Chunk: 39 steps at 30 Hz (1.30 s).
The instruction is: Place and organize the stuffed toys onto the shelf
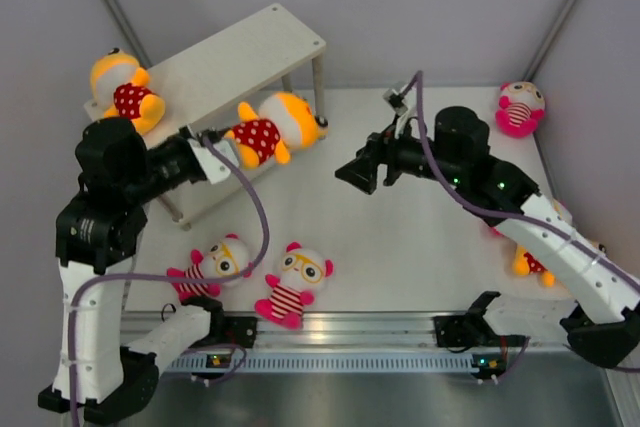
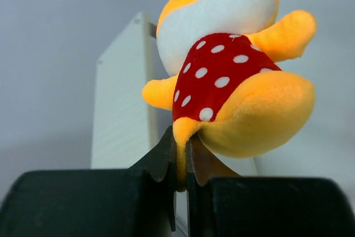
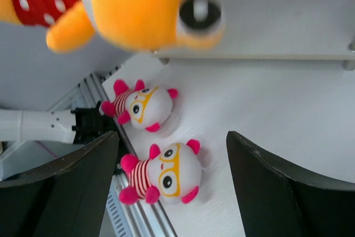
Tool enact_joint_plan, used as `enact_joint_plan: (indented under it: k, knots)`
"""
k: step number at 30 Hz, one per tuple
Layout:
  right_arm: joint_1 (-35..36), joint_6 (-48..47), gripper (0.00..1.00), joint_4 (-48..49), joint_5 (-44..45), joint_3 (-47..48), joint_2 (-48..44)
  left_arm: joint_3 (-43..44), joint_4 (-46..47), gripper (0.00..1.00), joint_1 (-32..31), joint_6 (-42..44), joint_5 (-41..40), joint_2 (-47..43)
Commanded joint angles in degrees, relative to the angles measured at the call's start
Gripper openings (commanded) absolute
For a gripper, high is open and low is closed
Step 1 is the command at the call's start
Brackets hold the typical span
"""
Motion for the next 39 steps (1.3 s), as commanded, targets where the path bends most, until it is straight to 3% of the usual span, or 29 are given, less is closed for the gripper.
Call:
enact_joint_plan:
  k: [1, 4, 8, 9, 13, 19, 31, 34, 39]
  knots:
    - [-2.37, 1.71, 0.79, 5.05, 8.05, -2.23, -6.63, 9.94, 19.86, 0.00, 0.12, -18.31, -8.49, 7.32]
    - [-2.81, 1.97, 0.79, 4.52, 9.02, -3.81, -8.39, 21.08, 21.82, 0.00, 0.12, -22.19, -17.72, 14.27]
    - [-2.81, 2.50, 0.79, 4.26, 9.20, -5.05, -8.93, 29.10, 21.64, 0.00, 0.12, -21.60, -34.92, 22.97]
    - [-2.90, 2.93, 0.79, 4.34, 9.11, -5.40, -8.75, 29.55, 21.47, 0.00, 0.12, -18.28, -42.71, 25.68]
    - [-2.90, 3.20, 0.78, 4.17, 9.11, -6.01, -8.66, 27.02, 21.47, 0.00, 0.03, -10.43, -51.73, 27.38]
    - [-2.81, 3.29, 0.78, 3.81, 9.99, -6.28, -8.49, 18.23, 21.55, 0.00, 0.03, -9.19, -52.81, 26.24]
    - [-3.07, 3.47, 0.82, 0.57, 16.03, -7.60, -11.39, 11.12, 21.38, 0.00, -0.32, -12.79, -56.42, 26.51]
    - [-5.52, 4.43, 0.86, -6.01, 20.08, -6.19, -10.78, 8.65, 21.47, 0.00, -0.67, -13.93, -54.66, 24.84]
    - [-20.89, 5.40, 0.89, -15.33, 22.99, -6.27, -10.24, 7.41, 21.55, 0.00, -0.67, -15.87, -53.60, 24.04]
